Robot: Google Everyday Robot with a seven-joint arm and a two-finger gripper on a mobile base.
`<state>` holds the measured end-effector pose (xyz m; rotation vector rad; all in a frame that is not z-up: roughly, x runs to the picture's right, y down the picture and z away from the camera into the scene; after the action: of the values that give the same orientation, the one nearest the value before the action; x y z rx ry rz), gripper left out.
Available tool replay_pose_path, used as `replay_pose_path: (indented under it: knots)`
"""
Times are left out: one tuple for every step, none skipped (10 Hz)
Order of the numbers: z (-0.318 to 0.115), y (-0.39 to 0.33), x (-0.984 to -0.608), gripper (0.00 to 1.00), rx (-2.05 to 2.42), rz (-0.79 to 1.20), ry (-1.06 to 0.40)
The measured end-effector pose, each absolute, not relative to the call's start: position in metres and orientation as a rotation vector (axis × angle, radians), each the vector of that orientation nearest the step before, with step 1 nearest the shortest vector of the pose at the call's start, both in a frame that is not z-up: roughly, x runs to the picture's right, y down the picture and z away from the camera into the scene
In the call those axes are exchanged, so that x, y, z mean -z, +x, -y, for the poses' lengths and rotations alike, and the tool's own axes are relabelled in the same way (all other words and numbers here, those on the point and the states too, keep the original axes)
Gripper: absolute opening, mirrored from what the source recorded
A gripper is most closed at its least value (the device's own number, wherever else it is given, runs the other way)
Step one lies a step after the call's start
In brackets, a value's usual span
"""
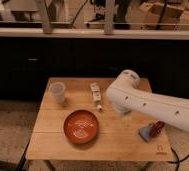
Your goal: Pick up the ceramic bowl
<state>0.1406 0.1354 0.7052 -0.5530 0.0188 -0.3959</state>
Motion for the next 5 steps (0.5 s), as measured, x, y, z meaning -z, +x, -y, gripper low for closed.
replay_pose_path:
  knots:
    - [-0.137,0.141,-0.706,0.80,0.415,-0.014,-0.555]
    - [-0.139,0.139,-0.708,0.80,0.449,-0.006,-0.559]
    - [-0.140,0.135,-0.710,0.80,0.476,0.004,-0.559]
    - [-0.141,0.132,-0.712,0.80,0.496,0.014,-0.555]
    - [-0.143,0.127,-0.714,0.80,0.518,0.021,-0.555]
